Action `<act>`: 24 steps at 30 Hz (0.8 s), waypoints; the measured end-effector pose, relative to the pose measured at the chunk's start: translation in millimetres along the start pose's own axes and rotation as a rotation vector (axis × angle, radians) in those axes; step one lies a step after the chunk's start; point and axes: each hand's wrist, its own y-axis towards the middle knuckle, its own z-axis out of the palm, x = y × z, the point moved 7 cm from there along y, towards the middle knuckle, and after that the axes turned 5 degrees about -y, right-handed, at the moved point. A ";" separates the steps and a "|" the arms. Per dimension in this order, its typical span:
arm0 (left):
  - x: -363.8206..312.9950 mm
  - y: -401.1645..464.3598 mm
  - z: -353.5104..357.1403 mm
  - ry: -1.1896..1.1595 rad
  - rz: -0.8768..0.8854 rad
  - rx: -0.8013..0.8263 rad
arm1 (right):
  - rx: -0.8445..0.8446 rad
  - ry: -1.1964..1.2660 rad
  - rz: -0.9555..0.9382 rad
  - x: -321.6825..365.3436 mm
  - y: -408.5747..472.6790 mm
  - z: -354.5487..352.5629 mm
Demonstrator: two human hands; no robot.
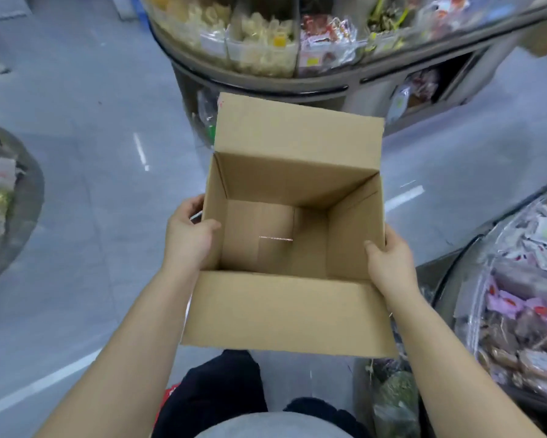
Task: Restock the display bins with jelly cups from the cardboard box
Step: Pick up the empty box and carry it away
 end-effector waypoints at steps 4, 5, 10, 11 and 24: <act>-42.0 84.4 90.7 0.048 0.003 0.131 | -0.142 0.052 0.128 8.9 66.0 -33.9; -50.2 101.1 118.4 0.065 0.004 0.170 | -0.177 0.061 0.154 8.9 81.6 -44.8; -64.5 170.8 270.8 0.114 0.013 0.376 | -0.352 0.108 0.263 -17.2 169.7 -107.8; -67.0 183.8 304.8 0.118 0.023 0.414 | -0.379 0.123 0.286 -25.9 191.6 -120.6; -136.6 313.3 689.9 0.243 0.078 0.580 | -0.494 0.192 0.421 -75.9 477.3 -313.4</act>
